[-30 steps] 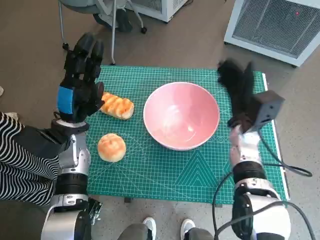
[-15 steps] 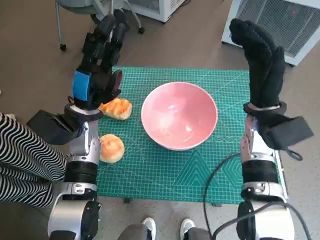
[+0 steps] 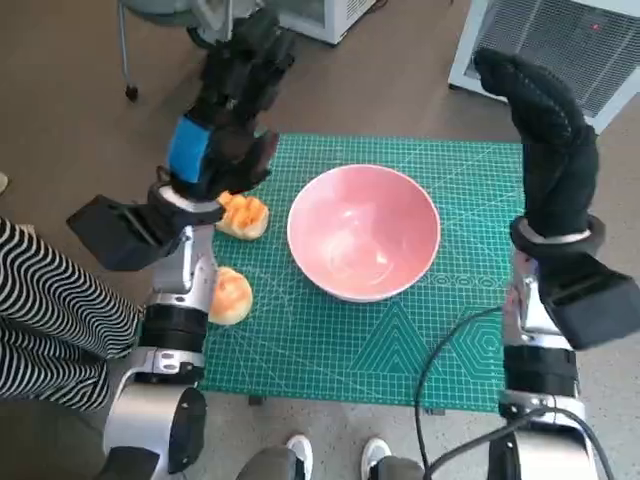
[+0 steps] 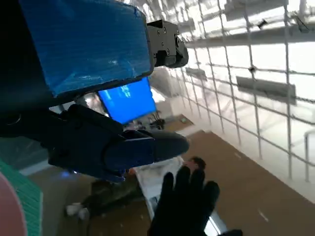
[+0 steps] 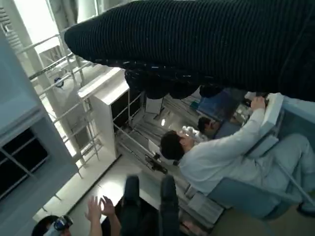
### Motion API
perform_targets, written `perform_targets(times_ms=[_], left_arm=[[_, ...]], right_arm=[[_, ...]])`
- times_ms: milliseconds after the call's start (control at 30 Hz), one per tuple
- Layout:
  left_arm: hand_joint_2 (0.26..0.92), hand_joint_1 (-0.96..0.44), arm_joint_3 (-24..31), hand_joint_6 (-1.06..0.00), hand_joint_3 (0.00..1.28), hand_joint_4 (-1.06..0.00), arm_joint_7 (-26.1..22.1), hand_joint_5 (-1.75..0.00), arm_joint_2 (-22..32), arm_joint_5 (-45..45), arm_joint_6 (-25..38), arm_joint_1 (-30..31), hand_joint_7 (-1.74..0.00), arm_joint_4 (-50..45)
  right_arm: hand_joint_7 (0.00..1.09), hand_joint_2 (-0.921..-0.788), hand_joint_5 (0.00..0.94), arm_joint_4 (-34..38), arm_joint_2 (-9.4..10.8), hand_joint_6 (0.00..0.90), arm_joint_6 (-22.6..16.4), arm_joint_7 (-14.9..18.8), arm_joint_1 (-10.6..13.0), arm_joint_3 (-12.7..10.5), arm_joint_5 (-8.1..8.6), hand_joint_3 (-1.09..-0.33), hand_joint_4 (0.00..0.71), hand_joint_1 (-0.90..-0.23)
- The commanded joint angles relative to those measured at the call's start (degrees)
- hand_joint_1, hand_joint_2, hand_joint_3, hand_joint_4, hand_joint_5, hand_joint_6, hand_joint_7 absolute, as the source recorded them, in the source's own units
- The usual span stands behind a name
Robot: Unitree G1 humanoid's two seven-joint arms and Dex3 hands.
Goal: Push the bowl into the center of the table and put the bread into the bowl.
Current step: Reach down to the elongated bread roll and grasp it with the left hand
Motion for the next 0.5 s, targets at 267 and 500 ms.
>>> perform_targets(times_ms=[267,500], left_arm=[[0.921,-0.67,0.15,0.00,0.45,-0.12,-2.11,-0.01,-1.19,-1.45,1.29,-1.85,-0.45,-0.49],[0.921,-0.67,0.61,0.00,0.42,-0.12,-2.32,-0.01,1.92,0.23,0.79,-2.28,-0.45,-0.10]], right_arm=[[0.55,-0.921,0.013,-1.83,-0.73,0.029,1.51,-0.91,2.37,1.30,-1.32,-0.688,0.208,-0.831],[0.55,-0.921,0.012,-2.30,-1.19,0.025,1.58,-1.93,2.67,1.52,-2.33,-0.698,0.209,-0.828]])
